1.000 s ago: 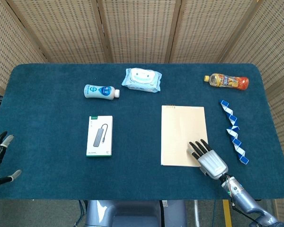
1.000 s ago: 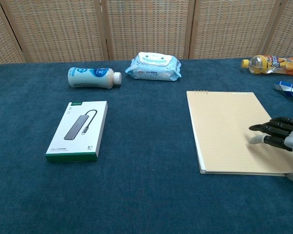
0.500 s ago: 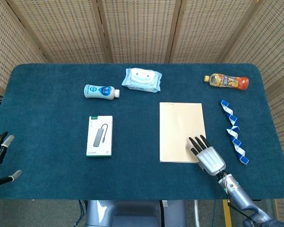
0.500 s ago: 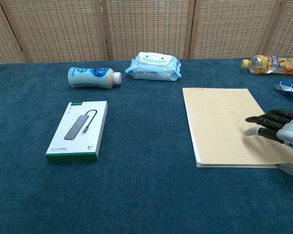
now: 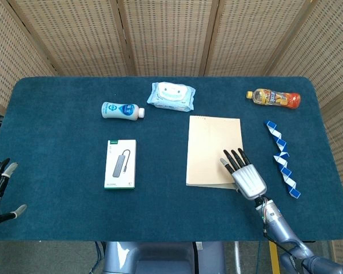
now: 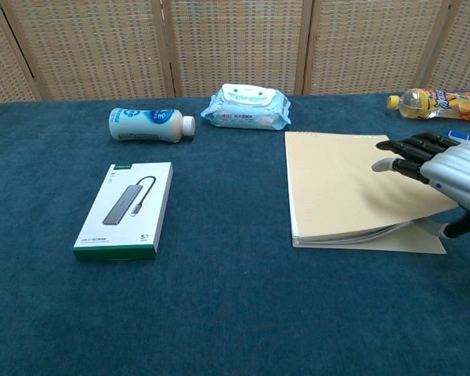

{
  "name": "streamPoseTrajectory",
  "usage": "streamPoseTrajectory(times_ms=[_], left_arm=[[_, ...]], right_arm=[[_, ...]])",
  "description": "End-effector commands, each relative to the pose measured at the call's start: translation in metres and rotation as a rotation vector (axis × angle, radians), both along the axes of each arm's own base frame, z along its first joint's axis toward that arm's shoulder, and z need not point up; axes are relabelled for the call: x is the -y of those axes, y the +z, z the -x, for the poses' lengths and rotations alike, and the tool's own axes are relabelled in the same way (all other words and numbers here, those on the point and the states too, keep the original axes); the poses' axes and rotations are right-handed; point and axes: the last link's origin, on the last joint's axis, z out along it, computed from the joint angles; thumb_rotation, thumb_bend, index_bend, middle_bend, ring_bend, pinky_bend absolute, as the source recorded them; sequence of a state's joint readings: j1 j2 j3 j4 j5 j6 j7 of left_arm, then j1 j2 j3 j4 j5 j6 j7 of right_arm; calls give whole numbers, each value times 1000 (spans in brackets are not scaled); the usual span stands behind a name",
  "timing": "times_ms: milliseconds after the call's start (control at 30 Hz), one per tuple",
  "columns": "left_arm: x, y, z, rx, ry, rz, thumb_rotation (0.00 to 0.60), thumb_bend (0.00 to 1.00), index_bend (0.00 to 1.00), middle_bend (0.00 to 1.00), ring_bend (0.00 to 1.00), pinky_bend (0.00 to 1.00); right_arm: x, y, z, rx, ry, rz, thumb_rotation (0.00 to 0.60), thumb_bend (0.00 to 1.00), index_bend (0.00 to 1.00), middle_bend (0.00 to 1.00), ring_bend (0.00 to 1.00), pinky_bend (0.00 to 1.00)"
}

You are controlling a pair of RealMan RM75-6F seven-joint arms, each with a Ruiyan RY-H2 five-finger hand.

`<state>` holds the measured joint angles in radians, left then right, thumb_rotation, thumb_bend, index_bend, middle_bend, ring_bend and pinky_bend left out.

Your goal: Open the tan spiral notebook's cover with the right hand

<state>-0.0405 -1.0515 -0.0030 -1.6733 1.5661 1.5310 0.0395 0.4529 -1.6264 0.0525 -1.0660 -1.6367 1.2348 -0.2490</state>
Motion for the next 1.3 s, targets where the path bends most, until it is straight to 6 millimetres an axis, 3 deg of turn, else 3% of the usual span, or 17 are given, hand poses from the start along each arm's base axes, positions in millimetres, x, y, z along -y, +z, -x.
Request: streamPoseTrajectory(times_ms=[33,533,600,767,933,1100,1300], left_arm=[[0,-1,0,-2,1,3,600,0,0,0,0,0],[-5,-1,1,1,17,5,600,0,0,0,0,0],[-5,0,2,2,18,2,600,0,0,0,0,0],[-6,1,2,5,20,3,600,0,0,0,0,0],[-5,1,2,6,19,3,600,0,0,0,0,0],[-5,0,2,3,18,5,600,0,0,0,0,0],[-5,0,1,1,19,4,600,0,0,0,0,0]], right_arm=[[7,-4,-4,-25,8,-7,600,414,136,15,0,0],[43,-23,-24,-64,-4,-20,600,414,196,86,11,0],[45,-26,-25,-70,-4,-19,600,422,256,154,63,1],[46,-28,-24,-51,8,-24,600,502,485,432,305,50],[45,-28,-21,-28,44,-36,600,568,629,581,446,199],[48,-23,-15,-15,71,-52,600,592,666,612,476,309],[46,-11,-7,61,85,-127,600,593,666,612,476,331]])
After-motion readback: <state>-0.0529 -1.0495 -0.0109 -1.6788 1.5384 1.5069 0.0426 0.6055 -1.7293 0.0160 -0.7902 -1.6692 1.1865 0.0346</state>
